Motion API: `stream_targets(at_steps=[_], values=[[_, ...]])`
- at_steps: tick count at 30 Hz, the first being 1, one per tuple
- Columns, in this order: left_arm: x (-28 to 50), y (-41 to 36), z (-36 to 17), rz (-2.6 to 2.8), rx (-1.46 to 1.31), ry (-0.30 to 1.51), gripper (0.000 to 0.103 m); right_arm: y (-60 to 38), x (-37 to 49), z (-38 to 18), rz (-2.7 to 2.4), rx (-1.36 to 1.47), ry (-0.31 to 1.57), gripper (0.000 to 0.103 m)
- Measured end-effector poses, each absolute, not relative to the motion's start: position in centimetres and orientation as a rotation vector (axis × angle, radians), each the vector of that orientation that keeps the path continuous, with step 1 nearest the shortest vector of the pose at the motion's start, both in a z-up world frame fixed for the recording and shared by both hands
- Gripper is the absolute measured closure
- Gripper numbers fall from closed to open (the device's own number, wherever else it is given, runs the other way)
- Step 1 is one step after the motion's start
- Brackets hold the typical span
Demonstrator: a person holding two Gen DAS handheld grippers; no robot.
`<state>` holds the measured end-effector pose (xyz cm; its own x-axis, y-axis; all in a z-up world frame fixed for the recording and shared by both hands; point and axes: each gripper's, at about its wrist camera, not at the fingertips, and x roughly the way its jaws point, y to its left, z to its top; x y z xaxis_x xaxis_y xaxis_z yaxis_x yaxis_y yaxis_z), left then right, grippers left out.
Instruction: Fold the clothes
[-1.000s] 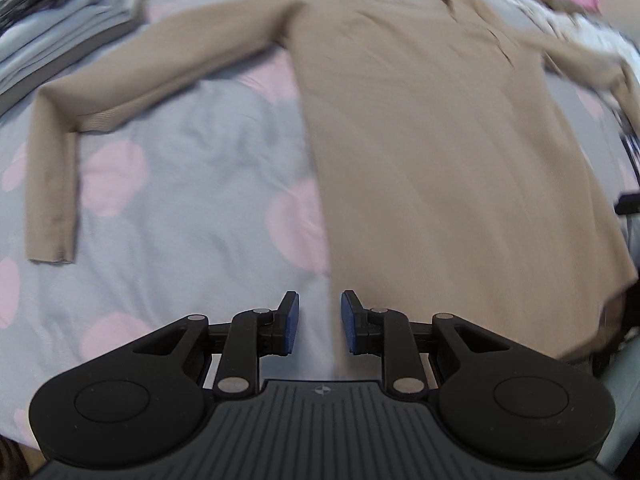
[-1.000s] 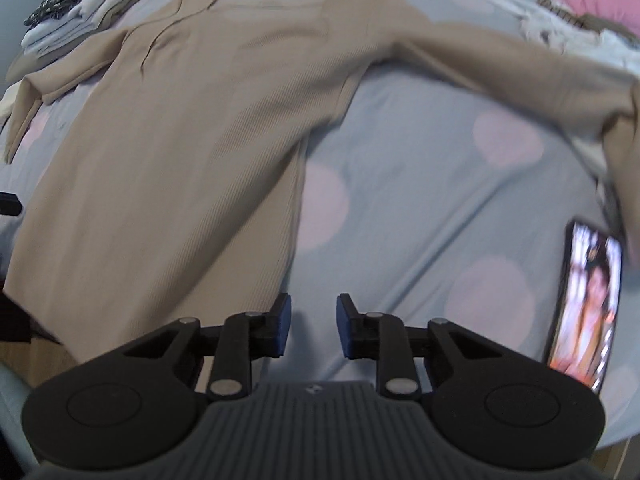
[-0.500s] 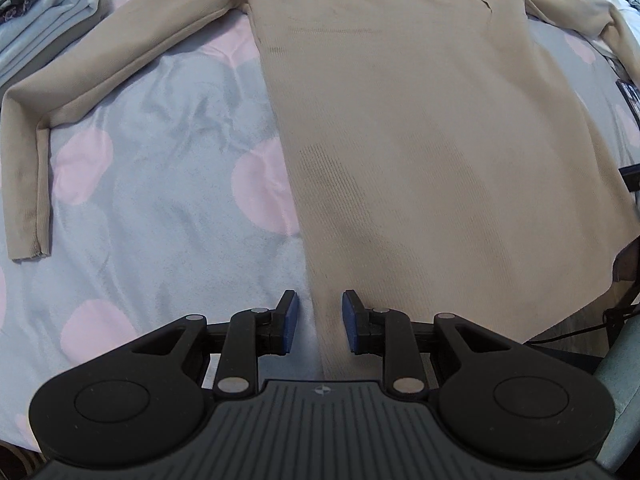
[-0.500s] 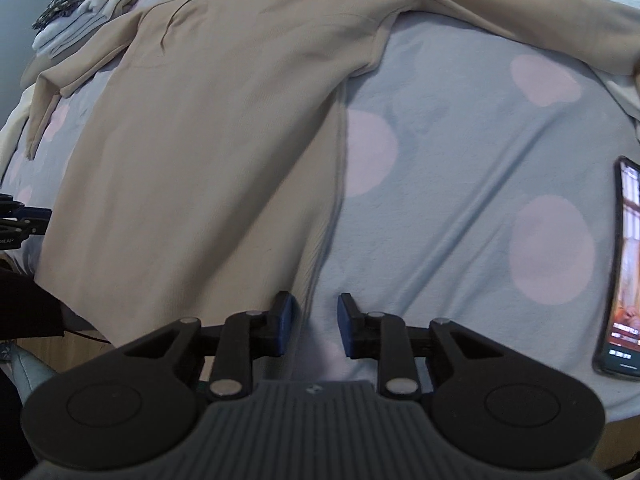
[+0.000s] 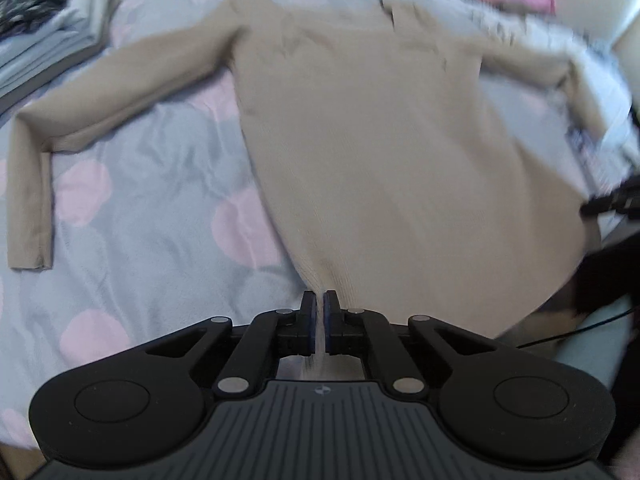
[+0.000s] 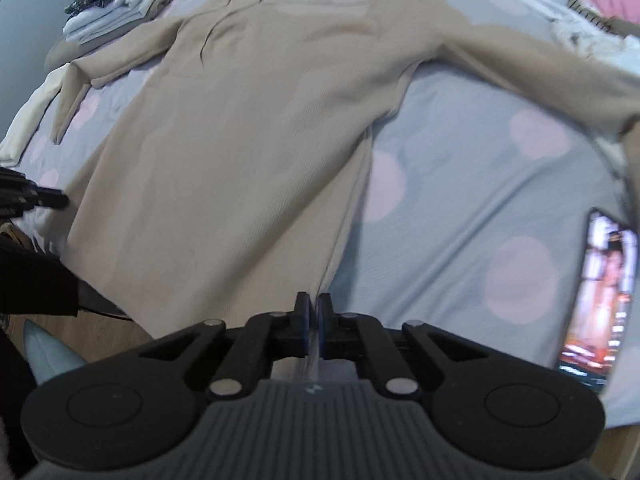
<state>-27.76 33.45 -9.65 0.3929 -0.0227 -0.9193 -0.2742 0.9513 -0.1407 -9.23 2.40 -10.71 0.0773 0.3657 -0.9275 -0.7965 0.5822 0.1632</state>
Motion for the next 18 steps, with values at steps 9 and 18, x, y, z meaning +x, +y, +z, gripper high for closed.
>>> stream_targets(at_steps=[9, 18], values=[[-28.9, 33.8, -9.5, 0.165, -0.270, 1.245, 0.101, 1.5, -9.5, -11.5, 0.905, -0.634, 1.288, 0.099], [-27.8, 33.1, -15.6, 0.201, -0.184, 1.410, 0.101, 2.7, -9.3, -16.4, 0.875, -0.731, 1.383, 0.099]])
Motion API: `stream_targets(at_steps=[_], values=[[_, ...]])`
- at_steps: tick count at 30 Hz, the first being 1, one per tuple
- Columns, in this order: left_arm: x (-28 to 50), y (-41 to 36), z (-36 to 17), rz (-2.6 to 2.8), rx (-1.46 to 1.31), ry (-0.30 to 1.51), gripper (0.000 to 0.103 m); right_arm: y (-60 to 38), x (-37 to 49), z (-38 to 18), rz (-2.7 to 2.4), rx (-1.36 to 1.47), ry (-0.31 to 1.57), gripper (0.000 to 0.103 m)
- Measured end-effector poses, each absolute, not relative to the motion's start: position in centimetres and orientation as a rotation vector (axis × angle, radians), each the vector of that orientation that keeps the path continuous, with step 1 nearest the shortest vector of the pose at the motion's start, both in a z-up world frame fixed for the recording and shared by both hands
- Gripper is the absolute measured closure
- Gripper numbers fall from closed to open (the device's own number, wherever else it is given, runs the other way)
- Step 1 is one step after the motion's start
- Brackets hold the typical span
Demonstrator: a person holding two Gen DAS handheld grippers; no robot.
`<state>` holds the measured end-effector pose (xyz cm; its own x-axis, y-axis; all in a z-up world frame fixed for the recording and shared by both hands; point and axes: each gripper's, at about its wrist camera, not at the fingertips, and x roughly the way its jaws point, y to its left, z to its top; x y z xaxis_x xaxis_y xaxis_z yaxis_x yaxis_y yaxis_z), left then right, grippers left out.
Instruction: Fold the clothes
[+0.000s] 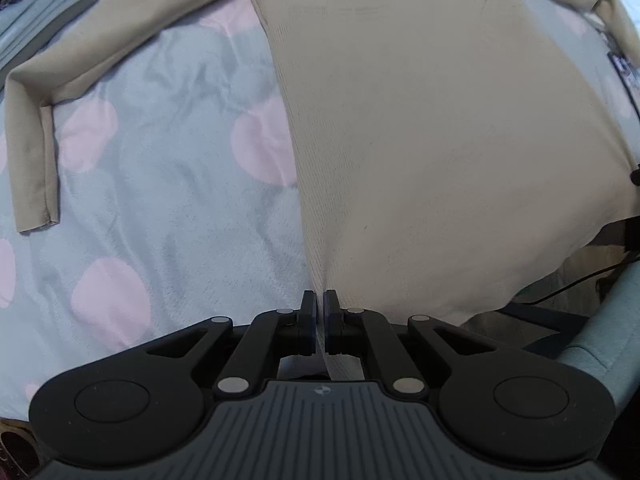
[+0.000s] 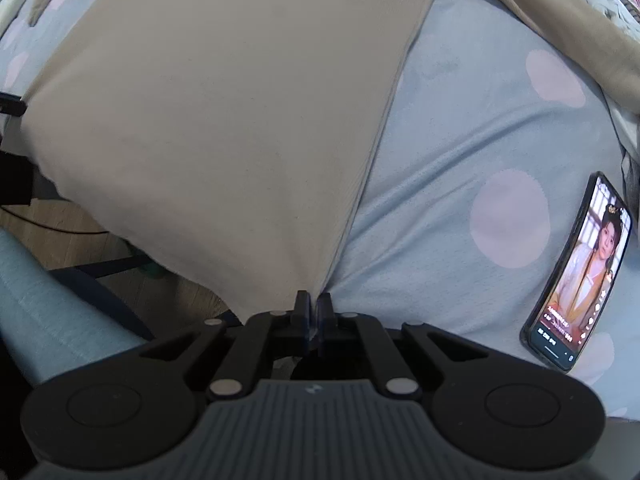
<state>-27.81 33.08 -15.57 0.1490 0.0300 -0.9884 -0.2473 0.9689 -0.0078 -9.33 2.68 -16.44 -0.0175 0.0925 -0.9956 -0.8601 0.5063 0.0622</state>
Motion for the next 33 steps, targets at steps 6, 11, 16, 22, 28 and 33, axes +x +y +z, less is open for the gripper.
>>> stream_targets(at_steps=[6, 11, 16, 22, 28, 33], values=[[-28.6, 34.3, -15.1, 0.221, -0.273, 1.385, 0.097, 2.0, -8.4, -16.5, 0.852, -0.634, 1.411, 0.092], [-29.6, 36.3, -12.9, 0.265, -0.371, 1.292, 0.083, 1.5, -7.3, -14.7, 0.840, -0.540, 1.357, 0.075], [-28.8, 38.6, -11.4, 0.366, -0.397, 1.239, 0.083, 3.9, -7.3, -13.5, 0.845, -0.560, 1.228, 0.063], [-28.2, 43.2, -11.0, 0.512, -0.437, 1.220, 0.083, 6.9, -6.8, -13.0, 0.869, -0.544, 1.135, 0.059], [-27.8, 48.1, -10.7, 0.656, -0.504, 1.192, 0.082, 10.1, -6.0, -13.5, 0.897, -0.613, 1.100, 0.059], [-29.6, 52.9, -11.4, 0.759, -0.711, 1.137, 0.077, 11.4, -4.6, -13.6, 0.912, -0.670, 1.078, 0.055]])
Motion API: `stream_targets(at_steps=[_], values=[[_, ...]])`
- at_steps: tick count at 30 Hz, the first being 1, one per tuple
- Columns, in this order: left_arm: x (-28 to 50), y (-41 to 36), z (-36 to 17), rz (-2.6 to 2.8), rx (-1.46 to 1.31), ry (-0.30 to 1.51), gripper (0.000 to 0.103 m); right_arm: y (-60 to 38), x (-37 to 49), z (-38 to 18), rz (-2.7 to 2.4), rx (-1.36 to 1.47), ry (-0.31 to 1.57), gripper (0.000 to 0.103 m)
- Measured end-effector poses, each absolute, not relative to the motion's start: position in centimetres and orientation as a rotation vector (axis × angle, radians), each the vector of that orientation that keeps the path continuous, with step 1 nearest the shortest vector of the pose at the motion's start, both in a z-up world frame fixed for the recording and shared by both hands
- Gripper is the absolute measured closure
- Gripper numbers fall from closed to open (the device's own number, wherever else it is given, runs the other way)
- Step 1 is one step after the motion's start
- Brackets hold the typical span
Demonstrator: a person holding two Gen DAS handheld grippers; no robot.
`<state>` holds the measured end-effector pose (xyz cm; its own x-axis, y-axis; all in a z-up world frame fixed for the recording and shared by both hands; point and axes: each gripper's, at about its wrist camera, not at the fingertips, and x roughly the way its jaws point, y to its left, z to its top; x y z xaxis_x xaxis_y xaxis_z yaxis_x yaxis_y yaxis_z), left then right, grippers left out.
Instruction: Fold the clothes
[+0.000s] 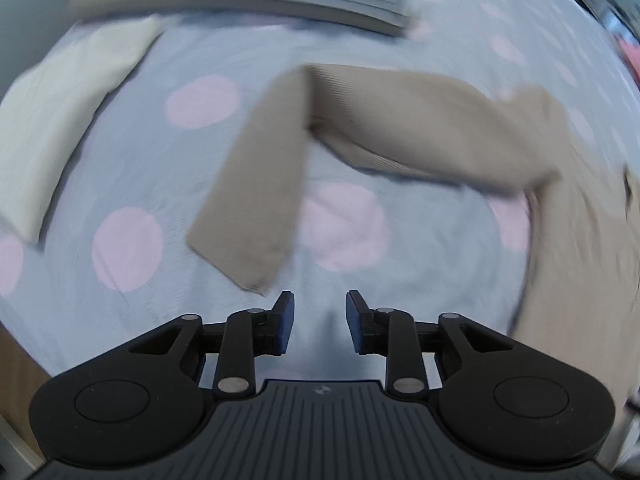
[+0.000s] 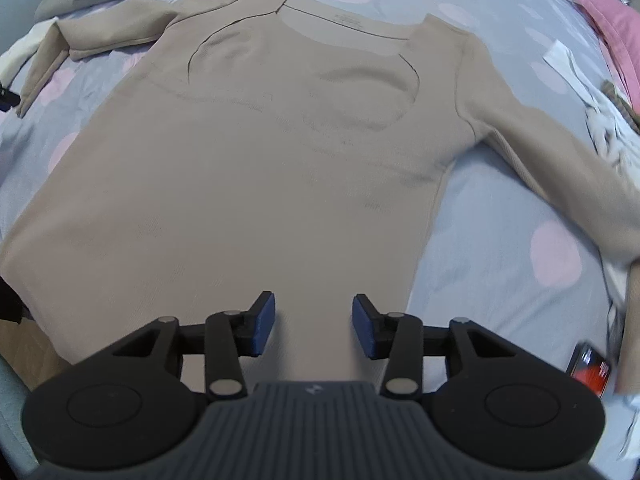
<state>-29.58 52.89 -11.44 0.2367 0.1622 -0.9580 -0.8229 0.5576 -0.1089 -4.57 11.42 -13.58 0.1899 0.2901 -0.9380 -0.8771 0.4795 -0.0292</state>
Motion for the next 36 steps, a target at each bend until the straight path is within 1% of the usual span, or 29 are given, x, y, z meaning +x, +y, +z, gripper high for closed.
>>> stream_targets(at_steps=[2, 9, 13, 15, 18, 20, 21, 22, 23, 24, 26, 29, 36], values=[[-30.6, 54.3, -11.6, 0.796, -0.770, 1.097, 0.077, 11.6, -4.2, -13.6, 0.914, -0.665, 1.072, 0.054], [-33.6, 57.8, -13.1, 0.888, -0.995, 0.969, 0.073, 12.7, -4.2, -15.0, 0.946, -0.616, 1.123, 0.053], [-33.8, 58.1, -14.5, 0.953, -1.004, 1.001, 0.072, 13.1, -4.3, -15.2, 0.965, -0.601, 1.126, 0.053], [-33.9, 58.2, -15.5, 0.959, -1.022, 1.007, 0.070, 13.2, -4.1, -15.3, 0.968, -0.589, 1.128, 0.053], [-34.2, 58.3, -15.9, 0.963, -1.056, 0.966, 0.064, 13.5, -4.0, -15.5, 0.972, -0.574, 1.133, 0.053], [-34.2, 58.2, -15.8, 0.967, -1.067, 0.941, 0.064, 13.6, -4.0, -15.7, 0.973, -0.575, 1.135, 0.053], [-34.2, 58.1, -15.8, 0.968, -1.062, 0.939, 0.064, 13.7, -4.0, -15.8, 0.973, -0.576, 1.135, 0.053], [-34.1, 57.9, -15.8, 0.975, -1.056, 0.935, 0.067, 13.7, -4.1, -15.8, 0.973, -0.577, 1.135, 0.053], [-34.0, 57.9, -15.7, 0.978, -1.051, 0.930, 0.076, 13.8, -4.1, -15.9, 0.973, -0.578, 1.136, 0.053], [-34.0, 57.9, -15.5, 0.978, -1.049, 0.923, 0.088, 13.8, -4.1, -15.9, 0.974, -0.579, 1.136, 0.053], [-34.0, 57.9, -15.2, 0.977, -1.047, 0.908, 0.097, 13.9, -4.1, -16.0, 0.973, -0.579, 1.136, 0.053], [-34.4, 57.7, -13.8, 0.982, -1.043, 0.870, 0.099, 13.7, -4.0, -16.0, 0.969, -0.570, 1.134, 0.053], [-37.4, 59.2, -6.8, 1.027, -0.941, 0.711, 0.100, 13.6, -3.3, -15.9, 0.957, -0.550, 1.135, 0.053]])
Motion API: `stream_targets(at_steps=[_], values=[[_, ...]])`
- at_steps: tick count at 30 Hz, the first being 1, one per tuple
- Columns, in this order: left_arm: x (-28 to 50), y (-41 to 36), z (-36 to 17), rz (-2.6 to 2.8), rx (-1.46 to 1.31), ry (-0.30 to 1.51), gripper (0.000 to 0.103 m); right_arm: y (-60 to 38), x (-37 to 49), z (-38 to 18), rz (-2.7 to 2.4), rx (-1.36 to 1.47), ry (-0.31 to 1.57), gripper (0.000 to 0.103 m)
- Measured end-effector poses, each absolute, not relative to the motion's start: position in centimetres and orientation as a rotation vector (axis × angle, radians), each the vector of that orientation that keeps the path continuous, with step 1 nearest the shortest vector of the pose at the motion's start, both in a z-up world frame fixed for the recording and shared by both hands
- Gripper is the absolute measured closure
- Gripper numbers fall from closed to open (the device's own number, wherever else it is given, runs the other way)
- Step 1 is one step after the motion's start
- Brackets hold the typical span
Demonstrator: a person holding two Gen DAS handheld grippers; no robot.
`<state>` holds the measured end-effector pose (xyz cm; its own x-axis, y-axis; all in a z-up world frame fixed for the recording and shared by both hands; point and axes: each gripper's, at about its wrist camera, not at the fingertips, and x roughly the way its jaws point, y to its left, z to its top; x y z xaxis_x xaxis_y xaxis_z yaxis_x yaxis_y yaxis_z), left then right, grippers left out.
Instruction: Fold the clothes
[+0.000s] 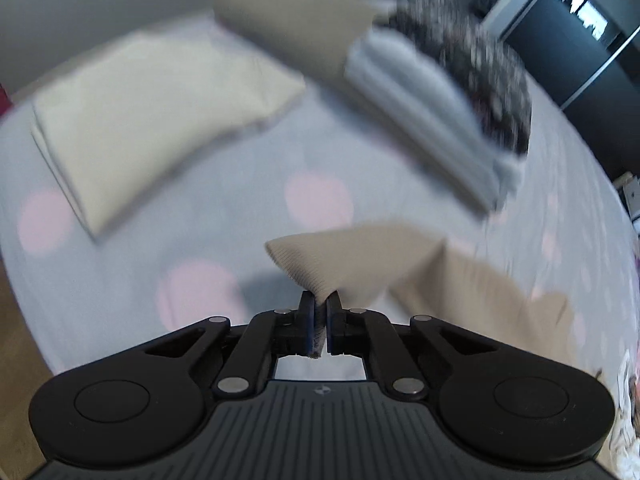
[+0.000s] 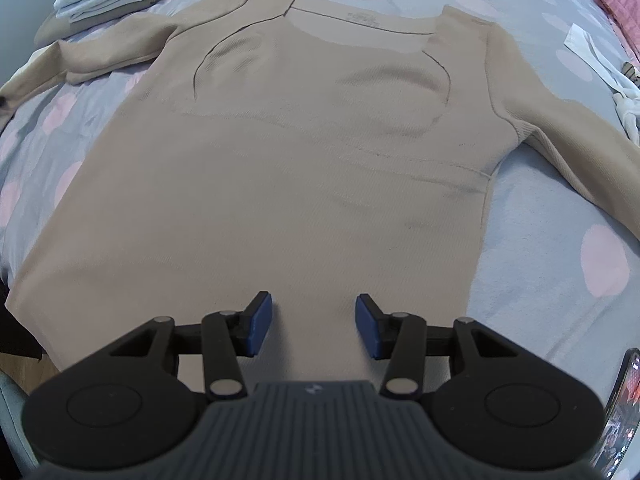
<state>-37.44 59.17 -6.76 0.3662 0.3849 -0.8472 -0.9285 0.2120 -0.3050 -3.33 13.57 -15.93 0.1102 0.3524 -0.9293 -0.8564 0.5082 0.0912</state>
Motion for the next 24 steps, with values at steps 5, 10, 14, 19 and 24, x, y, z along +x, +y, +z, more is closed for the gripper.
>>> stream_targets(at_steps=[5, 10, 14, 19, 24], values=[[-39.0, 62.0, -5.4, 1.125, -0.859, 0.731, 0.100, 13.5, -3.1, -16.1, 0.948, -0.553, 1.132, 0.053], [-38.5, 63.4, -9.4, 1.166, -0.860, 0.939, 0.100, 13.9, -2.9, -16.2, 0.933, -0.554, 1.124, 0.053], [-38.1, 63.2, -10.3, 1.166, -0.850, 0.937, 0.100, 14.2, -2.8, -16.2, 0.920, -0.555, 1.118, 0.053], [-37.8, 61.7, -5.9, 1.128, -0.777, 0.761, 0.100, 14.3, -2.2, -15.4, 0.916, -0.584, 1.092, 0.052], [-34.6, 59.3, 0.1, 0.979, -0.702, 0.613, 0.100, 14.1, -1.2, -13.6, 0.922, -0.639, 1.048, 0.052]])
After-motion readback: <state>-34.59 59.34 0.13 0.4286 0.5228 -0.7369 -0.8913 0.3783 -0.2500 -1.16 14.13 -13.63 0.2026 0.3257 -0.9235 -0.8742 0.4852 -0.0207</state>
